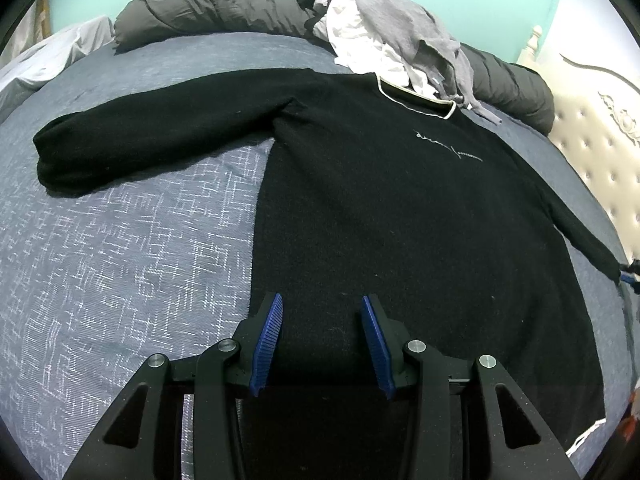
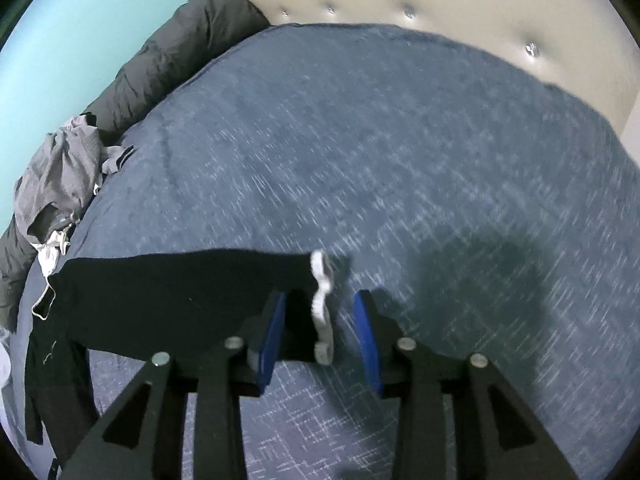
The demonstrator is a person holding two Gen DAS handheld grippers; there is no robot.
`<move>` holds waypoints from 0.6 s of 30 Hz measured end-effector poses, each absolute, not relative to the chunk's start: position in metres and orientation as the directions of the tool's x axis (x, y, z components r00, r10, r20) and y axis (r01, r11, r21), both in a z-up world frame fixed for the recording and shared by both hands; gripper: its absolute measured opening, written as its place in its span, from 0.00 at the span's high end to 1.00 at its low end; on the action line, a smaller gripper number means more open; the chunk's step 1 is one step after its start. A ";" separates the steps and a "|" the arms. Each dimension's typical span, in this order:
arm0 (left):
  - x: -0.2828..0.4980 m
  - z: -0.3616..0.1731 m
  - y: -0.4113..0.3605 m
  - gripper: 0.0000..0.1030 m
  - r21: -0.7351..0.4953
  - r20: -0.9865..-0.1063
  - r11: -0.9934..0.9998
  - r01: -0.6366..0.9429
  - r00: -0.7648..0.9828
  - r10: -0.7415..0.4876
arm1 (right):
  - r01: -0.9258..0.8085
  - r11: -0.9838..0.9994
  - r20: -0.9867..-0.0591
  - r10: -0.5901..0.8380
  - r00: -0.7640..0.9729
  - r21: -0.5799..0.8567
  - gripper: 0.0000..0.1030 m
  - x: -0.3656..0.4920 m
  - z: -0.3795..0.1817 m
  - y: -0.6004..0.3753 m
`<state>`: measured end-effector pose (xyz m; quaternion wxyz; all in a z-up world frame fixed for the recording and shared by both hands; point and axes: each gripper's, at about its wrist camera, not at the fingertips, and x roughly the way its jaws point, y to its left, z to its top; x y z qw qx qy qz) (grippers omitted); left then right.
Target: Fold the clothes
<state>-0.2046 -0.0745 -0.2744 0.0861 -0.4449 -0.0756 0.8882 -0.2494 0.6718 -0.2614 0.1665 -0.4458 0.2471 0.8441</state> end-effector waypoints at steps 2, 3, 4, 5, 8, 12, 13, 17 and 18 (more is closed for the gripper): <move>-0.204 -0.274 -0.074 0.56 -0.209 -0.778 -0.974 -0.087 -0.589 0.219 | -0.488 -0.828 -0.828 0.053 -0.558 0.276 0.65 -0.247 -0.264 0.670; -0.204 -0.274 -0.074 0.56 -0.207 -0.778 -0.974 -0.088 -0.589 0.219 | -0.480 -0.835 -0.828 0.055 -0.558 0.268 0.65 -0.247 -0.265 0.668; -0.204 -0.275 -0.074 0.56 -0.207 -0.778 -0.974 -0.088 -0.589 0.218 | -0.471 -0.845 -0.830 0.060 -0.555 0.254 0.67 -0.247 -0.265 0.666; -0.204 -0.275 -0.074 0.56 -0.206 -0.778 -0.975 -0.088 -0.589 0.218 | -0.462 -0.854 -0.831 0.066 -0.552 0.239 0.71 -0.248 -0.265 0.663; -0.204 -0.275 -0.073 0.56 -0.204 -0.780 -0.975 -0.087 -0.588 0.216 | -0.451 -0.868 -0.829 0.089 -0.552 0.207 0.91 -0.249 -0.264 0.660; -0.204 -0.276 -0.073 0.56 -0.202 -0.782 -0.976 -0.087 -0.586 0.214 | -0.451 -0.871 -0.815 0.113 -0.568 0.193 0.97 -0.248 -0.257 0.663; -0.204 -0.277 -0.073 0.56 -0.201 -0.782 -0.976 -0.087 -0.586 0.213 | -0.449 -0.875 -0.813 0.121 -0.569 0.184 0.97 -0.249 -0.255 0.663; -0.204 -0.277 -0.073 0.56 -0.200 -0.783 -0.976 -0.087 -0.585 0.213 | -0.470 -0.871 -0.809 0.172 -0.562 0.141 0.98 -0.252 -0.247 0.666; -0.204 -0.277 -0.073 0.56 -0.200 -0.782 -0.976 -0.087 -0.585 0.213 | -0.476 -0.868 -0.809 0.178 -0.560 0.139 0.98 -0.253 -0.246 0.666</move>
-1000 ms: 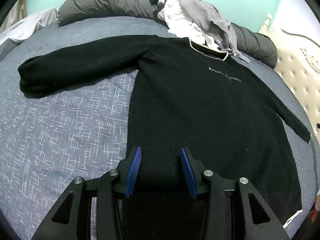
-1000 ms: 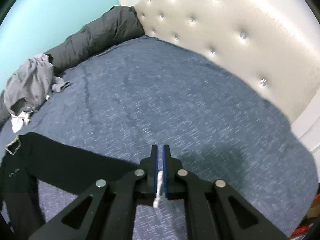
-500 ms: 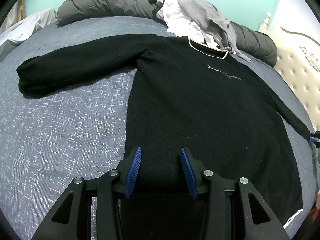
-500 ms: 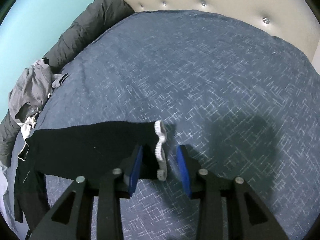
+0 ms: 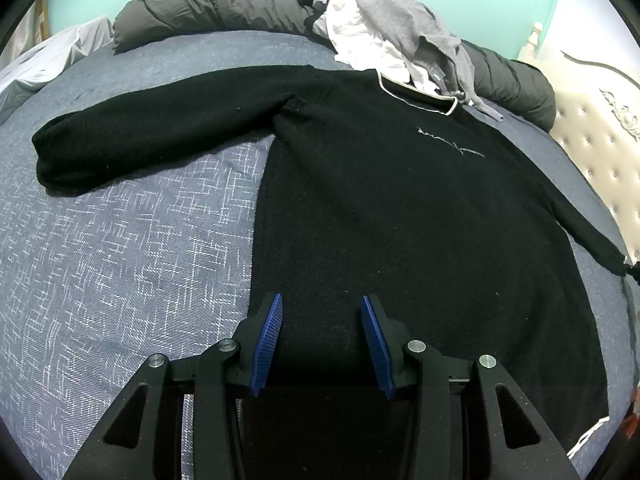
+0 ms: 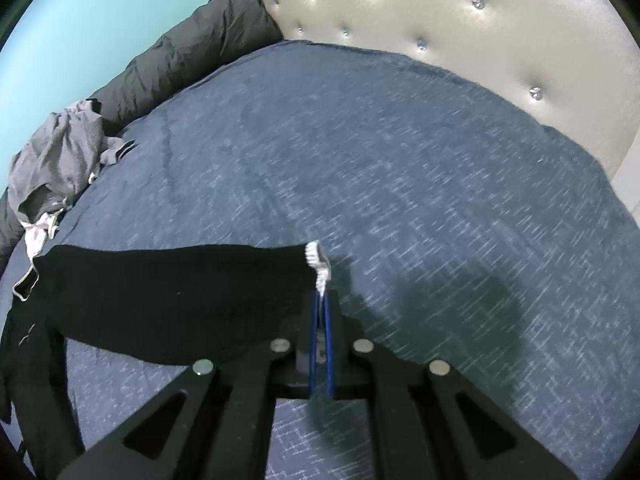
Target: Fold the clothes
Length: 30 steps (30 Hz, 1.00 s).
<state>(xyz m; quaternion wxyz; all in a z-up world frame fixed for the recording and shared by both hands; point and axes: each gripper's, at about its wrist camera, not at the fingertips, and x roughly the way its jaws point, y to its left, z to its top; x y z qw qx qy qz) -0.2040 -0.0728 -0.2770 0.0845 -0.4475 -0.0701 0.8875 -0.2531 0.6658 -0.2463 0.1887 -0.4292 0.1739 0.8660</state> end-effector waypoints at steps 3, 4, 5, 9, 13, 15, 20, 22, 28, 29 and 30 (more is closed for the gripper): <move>-0.204 -0.277 -0.074 0.56 -0.202 -0.781 -0.976 -0.087 -0.586 0.214 | -0.500 -0.857 -0.808 0.206 -0.552 0.123 0.97 -0.254 -0.243 0.664; -0.204 -0.276 -0.074 0.56 -0.203 -0.781 -0.975 -0.085 -0.587 0.214 | -0.510 -0.853 -0.807 0.221 -0.547 0.112 0.96 -0.254 -0.241 0.663; -0.204 -0.275 -0.075 0.56 -0.205 -0.781 -0.975 -0.084 -0.587 0.214 | -0.525 -0.845 -0.806 0.241 -0.540 0.100 0.96 -0.253 -0.239 0.662; -0.204 -0.269 -0.078 0.56 -0.216 -0.779 -0.973 -0.080 -0.587 0.221 | -0.519 -0.845 -0.806 0.215 -0.552 0.130 0.95 -0.242 -0.229 0.656; -0.203 -0.257 -0.079 0.56 -0.225 -0.780 -0.971 -0.081 -0.583 0.229 | -0.431 -0.877 -0.804 0.094 -0.587 0.213 0.85 -0.231 -0.219 0.625; -0.200 -0.250 -0.081 0.56 -0.237 -0.782 -0.968 -0.086 -0.573 0.243 | -0.376 -0.889 -0.804 0.016 -0.594 0.260 0.76 -0.224 -0.217 0.602; -0.182 -0.232 -0.091 0.56 -0.235 -0.807 -0.967 -0.101 -0.534 0.252 | -0.221 -0.910 -0.818 -0.184 -0.545 0.352 0.70 -0.207 -0.223 0.530; -0.172 -0.227 -0.102 0.56 -0.246 -0.819 -0.965 -0.095 -0.511 0.259 | -0.161 -0.912 -0.825 -0.253 -0.506 0.378 0.66 -0.199 -0.228 0.502; -0.141 -0.229 -0.129 0.48 -0.262 -0.862 -0.963 -0.069 -0.431 0.266 | -0.011 -0.915 -0.852 -0.372 -0.369 0.404 0.60 -0.168 -0.244 0.427; -0.136 -0.231 -0.131 0.48 -0.271 -0.867 -0.960 -0.065 -0.416 0.273 | 0.007 -0.916 -0.858 -0.379 -0.347 0.402 0.60 -0.163 -0.247 0.417; -0.131 -0.235 -0.133 0.48 -0.284 -0.871 -0.957 -0.062 -0.400 0.284 | 0.025 -0.916 -0.863 -0.386 -0.324 0.401 0.60 -0.158 -0.250 0.407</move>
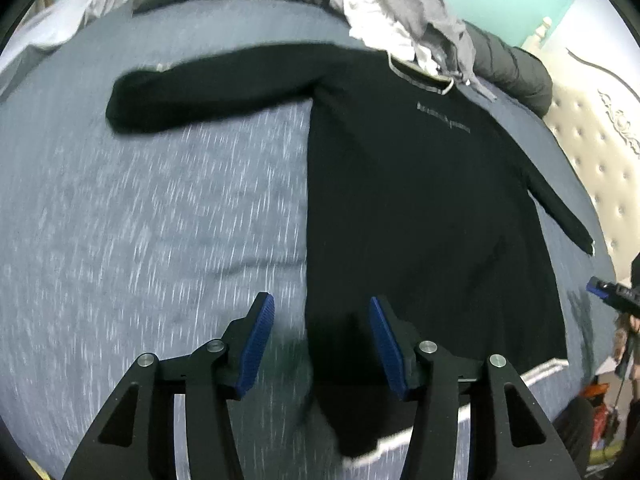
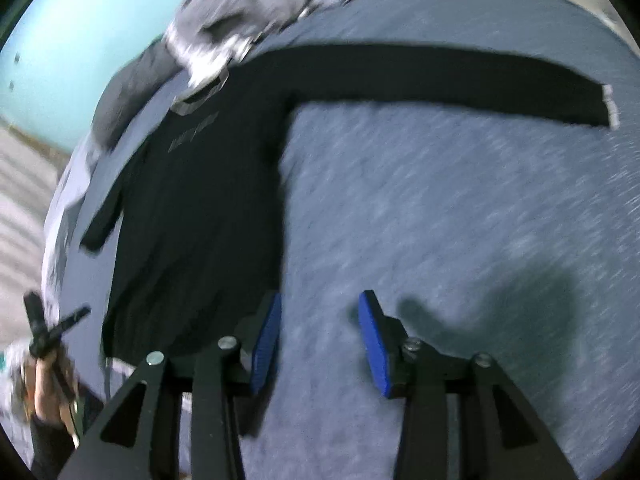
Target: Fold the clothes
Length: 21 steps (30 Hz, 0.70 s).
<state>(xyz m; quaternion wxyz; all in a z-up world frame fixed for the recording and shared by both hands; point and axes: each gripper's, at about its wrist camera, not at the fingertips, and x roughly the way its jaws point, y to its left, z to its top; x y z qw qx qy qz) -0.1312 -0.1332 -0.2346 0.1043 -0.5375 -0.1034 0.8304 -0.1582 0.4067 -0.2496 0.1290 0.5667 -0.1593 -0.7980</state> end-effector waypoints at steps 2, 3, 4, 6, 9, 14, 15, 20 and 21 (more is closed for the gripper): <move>-0.123 -0.243 -0.134 0.47 -0.302 -0.881 -0.952 -0.057 -0.365 0.301 | 0.043 -0.915 -0.874 -0.397 -0.281 0.402 0.58 -0.148 -0.255 0.390; -0.119 -0.248 -0.132 0.47 -0.307 -0.885 -0.950 -0.054 -0.349 0.306 | 0.048 -0.912 -0.876 -0.406 -0.262 0.408 0.58 -0.144 -0.258 0.384; -0.115 -0.252 -0.131 0.47 -0.314 -0.889 -0.948 -0.055 -0.332 0.314 | 0.054 -0.908 -0.877 -0.415 -0.243 0.414 0.57 -0.141 -0.261 0.378; -0.107 -0.260 -0.129 0.47 -0.324 -0.896 -0.944 -0.058 -0.301 0.326 | 0.064 -0.907 -0.880 -0.420 -0.219 0.417 0.56 -0.134 -0.265 0.368; -0.097 -0.268 -0.124 0.47 -0.330 -0.902 -0.941 -0.073 -0.269 0.338 | 0.066 -0.903 -0.883 -0.429 -0.189 0.425 0.56 -0.125 -0.270 0.358; -0.086 -0.273 -0.119 0.47 -0.338 -0.903 -0.937 -0.085 -0.249 0.349 | 0.025 -0.895 -0.883 -0.444 -0.151 0.446 0.56 -0.116 -0.285 0.348; -0.085 -0.274 -0.119 0.47 -0.339 -0.904 -0.937 -0.084 -0.247 0.349 | 0.018 -0.893 -0.883 -0.447 -0.142 0.449 0.56 -0.116 -0.288 0.346; -0.083 -0.283 -0.120 0.48 -0.357 -0.900 -0.931 -0.069 -0.240 0.363 | 0.027 -0.895 -0.887 -0.446 -0.117 0.446 0.56 -0.109 -0.299 0.332; -0.083 -0.283 -0.120 0.50 -0.359 -0.899 -0.930 -0.071 -0.240 0.366 | 0.031 -0.893 -0.885 -0.448 -0.122 0.448 0.56 -0.108 -0.299 0.330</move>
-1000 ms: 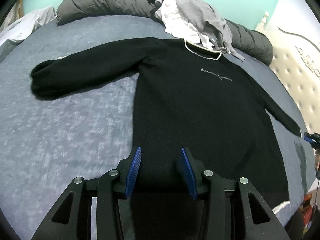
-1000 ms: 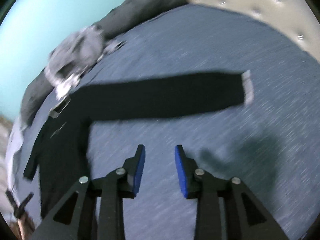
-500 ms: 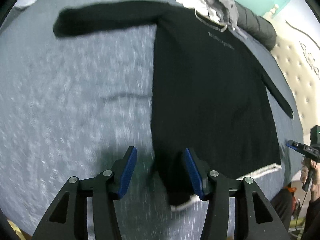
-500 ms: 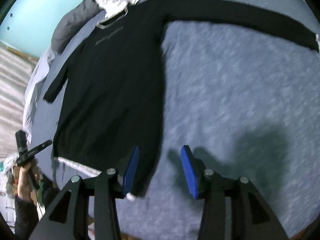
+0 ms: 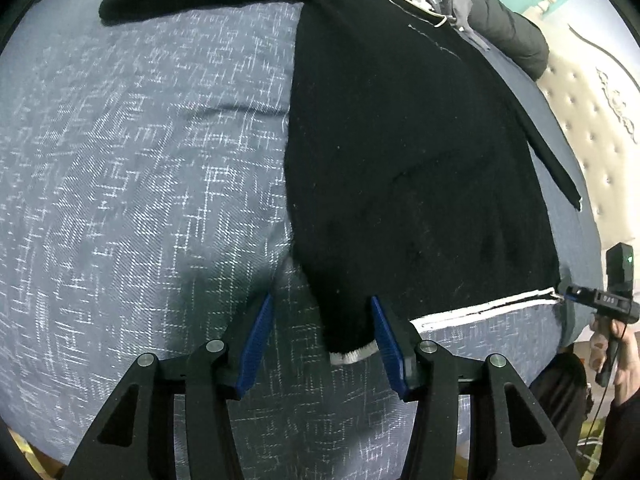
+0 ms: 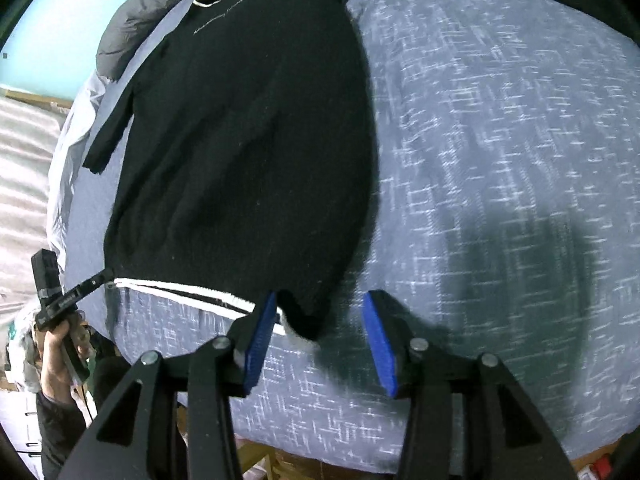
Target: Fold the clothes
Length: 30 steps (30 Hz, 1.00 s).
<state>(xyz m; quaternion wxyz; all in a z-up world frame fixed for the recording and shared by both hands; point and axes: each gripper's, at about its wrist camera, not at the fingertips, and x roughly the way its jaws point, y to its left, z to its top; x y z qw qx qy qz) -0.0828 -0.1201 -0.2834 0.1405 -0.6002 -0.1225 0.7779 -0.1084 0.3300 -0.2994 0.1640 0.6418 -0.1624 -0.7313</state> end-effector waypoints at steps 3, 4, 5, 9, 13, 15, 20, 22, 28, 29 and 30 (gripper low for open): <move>-0.081 -0.284 -0.116 0.75 -0.372 -0.892 -0.923 -0.096 -0.238 0.384 | 0.047 -0.883 -0.872 -0.469 -0.140 0.467 0.84 -0.109 -0.298 0.324; -0.080 -0.282 -0.115 0.79 -0.372 -0.891 -0.922 -0.104 -0.239 0.386 | 0.053 -0.884 -0.872 -0.467 -0.149 0.464 0.89 -0.109 -0.296 0.323; -0.079 -0.281 -0.115 0.87 -0.369 -0.891 -0.923 -0.111 -0.241 0.385 | 0.060 -0.886 -0.872 -0.463 -0.158 0.460 0.92 -0.109 -0.295 0.322; -0.075 -0.264 -0.119 0.93 -0.387 -0.875 -0.911 -0.139 -0.256 0.411 | 0.084 -0.886 -0.865 -0.463 -0.195 0.455 0.94 -0.103 -0.279 0.328; -0.068 -0.241 -0.128 0.94 -0.401 -0.857 -0.901 -0.167 -0.278 0.433 | 0.115 -0.894 -0.869 -0.448 -0.210 0.433 0.95 -0.091 -0.264 0.341; -0.064 -0.233 -0.130 0.94 -0.406 -0.852 -0.896 -0.181 -0.281 0.442 | 0.130 -0.902 -0.878 -0.432 -0.206 0.413 0.95 -0.084 -0.261 0.346; -0.054 -0.236 -0.132 0.94 -0.380 -0.868 -0.899 -0.217 -0.252 0.428 | 0.146 -0.918 -0.903 -0.391 -0.177 0.369 0.95 -0.071 -0.271 0.351; -0.050 -0.244 -0.131 0.94 -0.375 -0.875 -0.902 -0.212 -0.241 0.420 | 0.151 -0.925 -0.913 -0.372 -0.170 0.349 0.95 -0.067 -0.278 0.348; -0.043 -0.262 -0.131 0.94 -0.361 -0.892 -0.911 -0.197 -0.211 0.400 | 0.156 -0.933 -0.923 -0.348 -0.164 0.324 0.95 -0.063 -0.287 0.344; -0.043 -0.265 -0.132 0.94 -0.362 -0.893 -0.912 -0.193 -0.209 0.399 | 0.157 -0.934 -0.924 -0.346 -0.162 0.322 0.95 -0.063 -0.288 0.343; -0.043 -0.267 -0.132 0.94 -0.362 -0.894 -0.913 -0.189 -0.207 0.398 | 0.157 -0.933 -0.924 -0.347 -0.159 0.323 0.95 -0.063 -0.289 0.341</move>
